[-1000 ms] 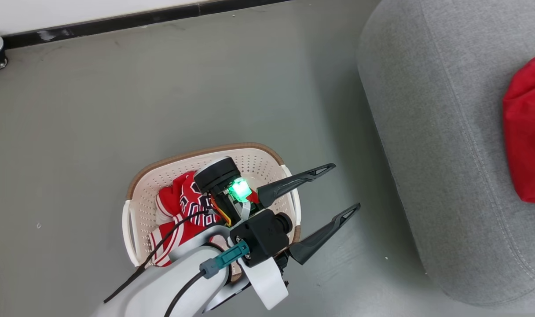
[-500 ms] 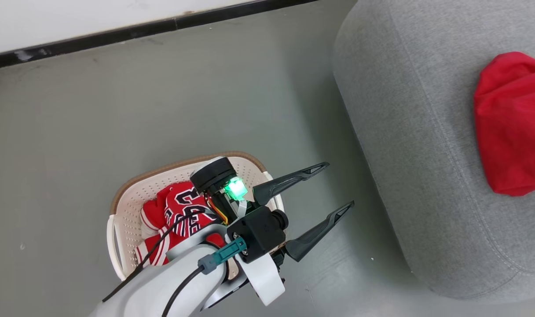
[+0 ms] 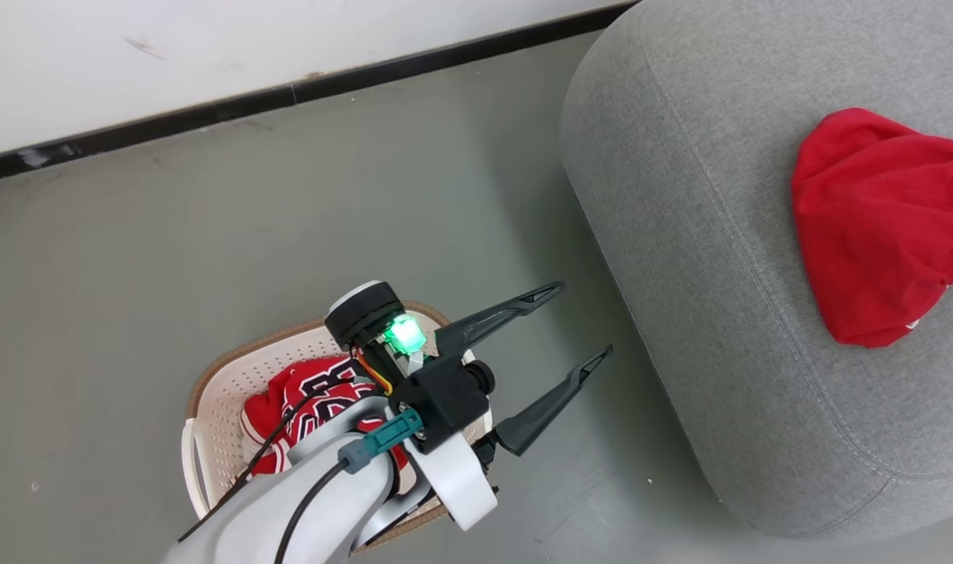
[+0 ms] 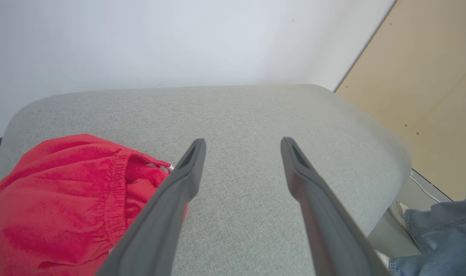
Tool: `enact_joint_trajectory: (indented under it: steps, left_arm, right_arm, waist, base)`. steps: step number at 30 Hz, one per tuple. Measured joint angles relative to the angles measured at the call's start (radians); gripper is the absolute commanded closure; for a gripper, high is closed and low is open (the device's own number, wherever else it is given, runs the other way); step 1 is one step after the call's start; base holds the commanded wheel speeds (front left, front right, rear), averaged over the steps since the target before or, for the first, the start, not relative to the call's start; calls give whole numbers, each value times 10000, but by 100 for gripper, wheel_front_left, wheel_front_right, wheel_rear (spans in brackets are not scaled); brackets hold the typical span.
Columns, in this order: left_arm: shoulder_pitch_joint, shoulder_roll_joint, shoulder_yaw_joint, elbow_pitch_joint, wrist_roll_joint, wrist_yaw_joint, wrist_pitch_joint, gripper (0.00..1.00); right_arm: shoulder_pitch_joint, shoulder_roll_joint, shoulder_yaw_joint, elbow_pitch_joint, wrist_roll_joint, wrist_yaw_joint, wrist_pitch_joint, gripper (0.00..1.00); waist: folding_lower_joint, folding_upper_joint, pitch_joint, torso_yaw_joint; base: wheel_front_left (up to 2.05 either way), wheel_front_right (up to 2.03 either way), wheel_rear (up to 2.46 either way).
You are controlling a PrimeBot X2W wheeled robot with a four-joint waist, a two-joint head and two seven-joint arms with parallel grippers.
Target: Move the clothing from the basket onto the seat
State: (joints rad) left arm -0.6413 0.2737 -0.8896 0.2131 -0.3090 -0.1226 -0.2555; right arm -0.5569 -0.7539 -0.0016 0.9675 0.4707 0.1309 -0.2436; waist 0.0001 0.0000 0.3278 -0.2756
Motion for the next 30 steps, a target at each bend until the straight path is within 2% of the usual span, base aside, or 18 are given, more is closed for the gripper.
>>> enact_joint_trajectory:
  steps: [6, 13, 30]
  left_arm:
    - [305, 15, 437, 52, -81, 186, 0, 0]
    - [831, 297, 1312, 98, -318, 731, 0, 0]
    - [2292, 500, 3007, -42, -633, 1685, 0, 0]
  right_arm:
    - [-423, 397, 729, -982, -504, 0, -42, 0]
    - [-931, 1267, 1678, -2188, -1145, 0, -44, 0]
    - [-1033, 3066, 2439, -2963, -1718, -2, -56, 0]
  waist:
    - [0, 0, -337, 1]
    - [0, 0, -796, 243]
    - [0, 0, -1787, 996]
  base:
    - [0, 0, 0]
    - [0, 0, 0]
    - [0, 0, 0]
